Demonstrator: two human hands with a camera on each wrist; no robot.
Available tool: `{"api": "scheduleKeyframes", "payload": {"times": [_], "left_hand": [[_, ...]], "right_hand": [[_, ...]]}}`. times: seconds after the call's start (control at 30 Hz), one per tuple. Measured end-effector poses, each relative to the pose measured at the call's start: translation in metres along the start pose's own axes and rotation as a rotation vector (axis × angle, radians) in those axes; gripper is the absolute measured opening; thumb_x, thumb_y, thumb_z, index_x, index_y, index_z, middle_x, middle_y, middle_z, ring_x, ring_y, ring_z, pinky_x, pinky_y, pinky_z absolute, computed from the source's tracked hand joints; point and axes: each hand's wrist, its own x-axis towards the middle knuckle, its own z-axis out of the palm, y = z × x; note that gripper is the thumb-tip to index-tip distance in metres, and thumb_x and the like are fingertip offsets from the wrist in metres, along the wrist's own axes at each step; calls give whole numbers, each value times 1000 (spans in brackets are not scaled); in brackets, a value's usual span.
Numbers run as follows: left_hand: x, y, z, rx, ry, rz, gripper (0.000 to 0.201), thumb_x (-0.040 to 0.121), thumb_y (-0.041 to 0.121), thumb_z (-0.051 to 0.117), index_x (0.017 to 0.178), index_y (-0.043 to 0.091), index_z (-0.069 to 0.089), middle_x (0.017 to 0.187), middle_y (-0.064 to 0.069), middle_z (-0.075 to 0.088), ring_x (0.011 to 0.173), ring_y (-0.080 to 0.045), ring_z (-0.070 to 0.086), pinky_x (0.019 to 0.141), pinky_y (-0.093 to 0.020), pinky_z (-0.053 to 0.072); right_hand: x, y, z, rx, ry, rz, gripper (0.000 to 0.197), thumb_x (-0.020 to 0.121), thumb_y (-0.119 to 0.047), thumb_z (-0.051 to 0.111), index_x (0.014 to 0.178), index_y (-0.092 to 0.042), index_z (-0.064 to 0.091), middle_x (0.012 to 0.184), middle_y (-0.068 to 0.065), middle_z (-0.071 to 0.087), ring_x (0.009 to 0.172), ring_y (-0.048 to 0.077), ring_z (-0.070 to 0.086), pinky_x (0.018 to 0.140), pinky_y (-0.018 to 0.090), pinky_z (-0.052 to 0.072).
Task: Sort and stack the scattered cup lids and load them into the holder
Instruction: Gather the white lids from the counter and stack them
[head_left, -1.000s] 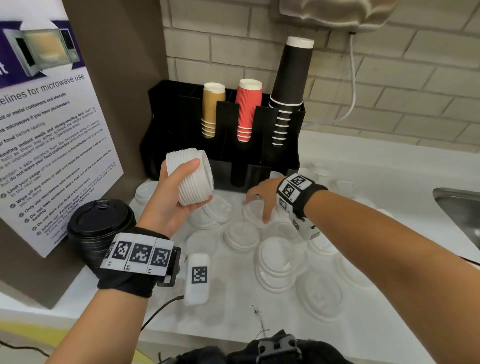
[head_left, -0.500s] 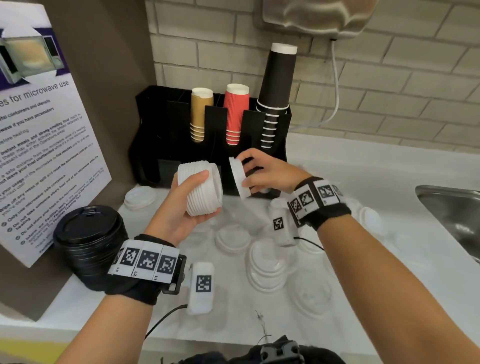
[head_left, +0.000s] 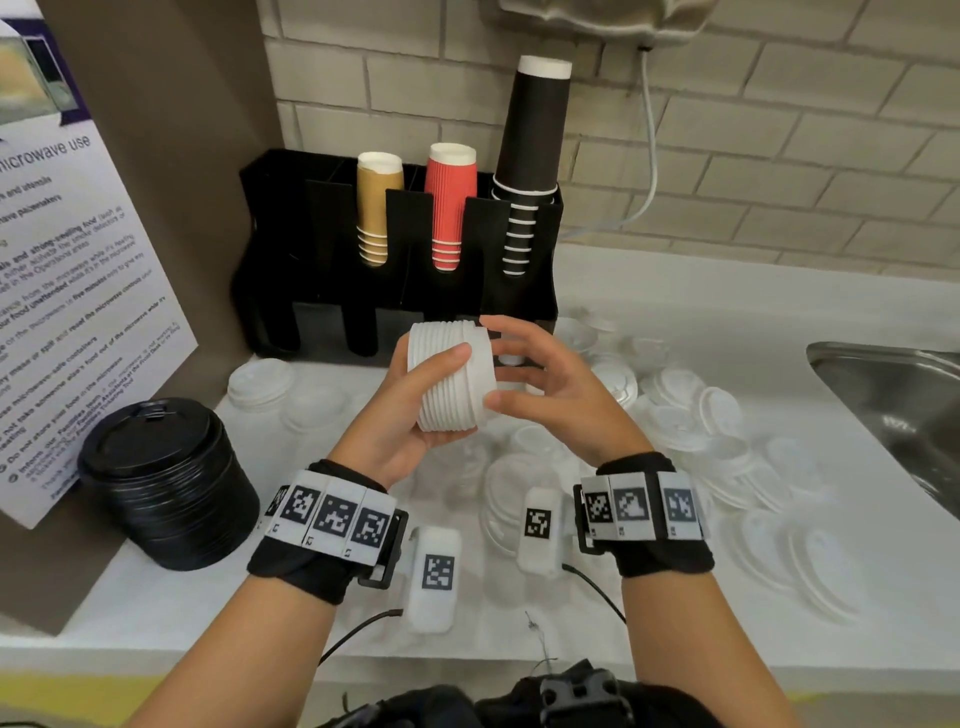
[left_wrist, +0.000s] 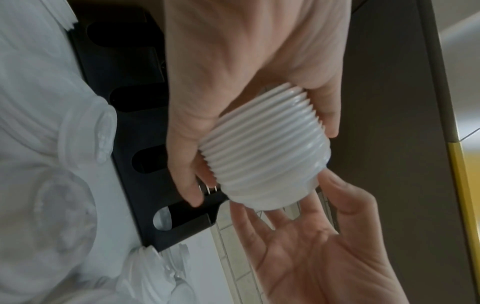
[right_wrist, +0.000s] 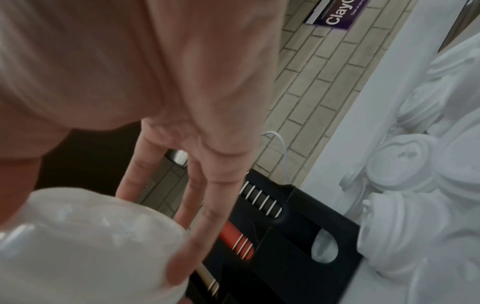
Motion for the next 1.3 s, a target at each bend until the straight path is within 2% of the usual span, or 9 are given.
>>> {"api": "scheduleKeyframes", "payload": {"times": [0.23, 0.47, 0.53, 0.63, 0.73, 0.83, 1.0, 1.13, 1.3], "left_hand": [[-1, -1, 9, -33, -32, 4, 75, 71, 37, 70, 139, 27, 42, 133, -12, 56, 118, -31, 59, 85, -50, 57], [2, 2, 4, -109, -11, 22, 76, 70, 27, 70, 141, 23, 42, 137, -14, 53, 119, -31, 57, 71, -38, 58], [3, 4, -1, -149, 29, 42, 77, 70, 26, 71, 142, 22, 41, 138, -13, 52, 119, -30, 56, 72, -39, 58], [4, 9, -10, -219, 92, 89, 76, 73, 25, 72, 142, 22, 40, 139, -13, 49, 117, -29, 54, 71, -40, 58], [3, 11, -18, -235, 127, 96, 74, 74, 26, 73, 141, 25, 42, 139, -10, 50, 118, -28, 55, 72, -41, 59], [2, 12, -22, -230, 133, 87, 78, 68, 29, 71, 140, 26, 42, 137, -9, 51, 118, -28, 55, 72, -41, 59], [-1, 13, -28, -234, 147, 100, 78, 69, 30, 71, 141, 27, 42, 137, -8, 50, 118, -28, 54, 72, -40, 59], [-2, 14, -32, -242, 153, 111, 76, 71, 29, 71, 141, 27, 41, 137, -8, 50, 118, -27, 54, 70, -39, 58], [-3, 15, -33, -220, 146, 108, 78, 69, 30, 71, 141, 26, 42, 138, -9, 51, 119, -27, 54, 70, -38, 58]], "right_hand": [[-8, 0, -1, 26, 42, -27, 62, 79, -11, 76, 132, -31, 51, 125, -2, 57, 111, 16, 60, 96, 34, 51], [0, 0, -3, -72, -56, 19, 75, 79, -27, 77, 140, -44, 37, 129, -9, 54, 116, 9, 57, 98, 31, 50], [5, 0, -10, -237, -107, 109, 84, 74, -38, 79, 143, -43, 30, 129, -9, 50, 118, 7, 53, 99, 30, 48], [6, 7, -14, -736, -327, 176, 84, 69, -42, 83, 139, -31, 39, 125, -8, 46, 118, 11, 43, 99, 29, 41], [-1, 20, -2, -1136, -606, 257, 89, 63, -42, 85, 137, -38, 37, 128, -1, 41, 117, 20, 36, 91, 33, 39], [-6, 32, 8, -1311, -728, 242, 92, 62, -36, 85, 139, -39, 34, 127, 2, 36, 114, 23, 36, 81, 31, 37], [2, 36, 0, -1214, -732, 284, 81, 68, -26, 81, 135, -37, 37, 121, 3, 37, 112, 24, 37, 71, 33, 38], [33, 27, -4, -1144, -616, 297, 87, 63, -39, 85, 135, -41, 37, 121, 1, 41, 113, 23, 40, 91, 40, 46], [71, 22, 4, -1171, -505, 285, 101, 67, -40, 84, 149, -25, 26, 141, 11, 38, 130, 30, 37, 107, 43, 38]]}}
